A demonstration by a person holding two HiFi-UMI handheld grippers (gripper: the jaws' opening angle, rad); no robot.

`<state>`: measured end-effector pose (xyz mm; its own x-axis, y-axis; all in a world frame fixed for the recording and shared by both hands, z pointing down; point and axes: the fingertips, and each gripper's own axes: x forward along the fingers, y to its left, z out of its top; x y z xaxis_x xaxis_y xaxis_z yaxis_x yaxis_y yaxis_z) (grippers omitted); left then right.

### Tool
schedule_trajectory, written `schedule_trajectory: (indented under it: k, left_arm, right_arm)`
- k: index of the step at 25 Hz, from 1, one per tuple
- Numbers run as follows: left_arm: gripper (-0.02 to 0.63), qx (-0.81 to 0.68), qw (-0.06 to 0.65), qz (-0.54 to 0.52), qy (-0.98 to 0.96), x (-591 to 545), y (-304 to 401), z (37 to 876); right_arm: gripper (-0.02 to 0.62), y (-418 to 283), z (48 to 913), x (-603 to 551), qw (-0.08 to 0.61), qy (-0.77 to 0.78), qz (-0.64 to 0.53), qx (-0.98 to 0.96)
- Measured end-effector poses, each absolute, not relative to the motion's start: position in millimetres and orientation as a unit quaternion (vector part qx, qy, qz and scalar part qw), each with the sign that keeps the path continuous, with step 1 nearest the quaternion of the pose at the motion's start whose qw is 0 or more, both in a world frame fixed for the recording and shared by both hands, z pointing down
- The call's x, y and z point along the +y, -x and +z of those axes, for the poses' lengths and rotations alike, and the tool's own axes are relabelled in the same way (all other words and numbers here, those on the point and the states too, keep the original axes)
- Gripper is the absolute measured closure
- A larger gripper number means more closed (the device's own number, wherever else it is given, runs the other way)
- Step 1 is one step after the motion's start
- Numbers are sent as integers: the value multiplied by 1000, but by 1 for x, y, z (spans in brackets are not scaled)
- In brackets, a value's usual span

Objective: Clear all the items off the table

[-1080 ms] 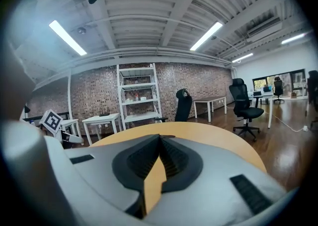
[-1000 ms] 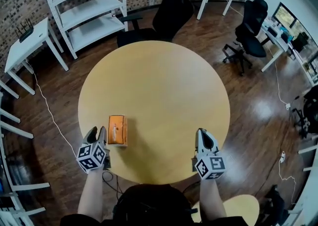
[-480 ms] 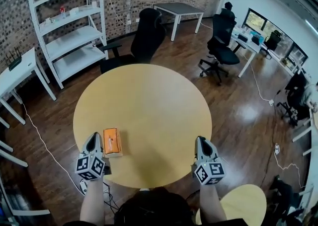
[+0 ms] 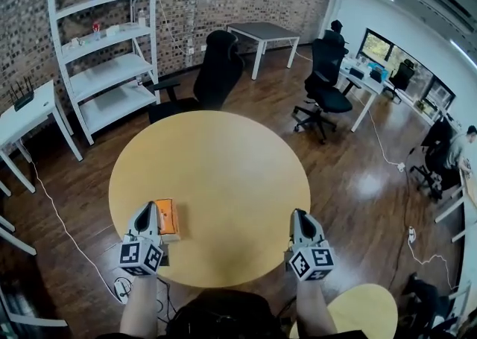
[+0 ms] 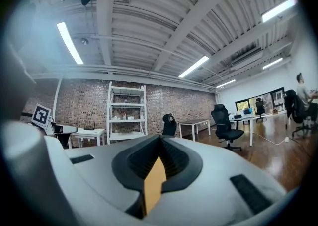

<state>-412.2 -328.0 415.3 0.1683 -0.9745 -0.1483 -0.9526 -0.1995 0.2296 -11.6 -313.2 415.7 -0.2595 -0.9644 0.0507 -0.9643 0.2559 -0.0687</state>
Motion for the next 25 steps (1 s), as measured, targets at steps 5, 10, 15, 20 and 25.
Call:
schedule_trajectory:
  k: [5,10,15,20,25]
  left_arm:
    - [603,-626,13,-136,-768,-315,404,402]
    - [604,-620,-2,-142,-772,-309,389,393]
    - [604,-624,-4,-139,-769,-304,396,393]
    - [604,-622,-8,-137,-771,-301,405,392]
    - [604,-590,-6,-129,-797,-318,400,395]
  right_arm:
    - [591,16,407,-313,8,599,-30,800]
    - [591,10,407,-319,19,594,-33,803]
    - [591,29,411,-328,17,582,-32,813]
    - [591,54,411,-331,12,568,-23,822]
    - [592,54,418,-332,15,591,-28,806]
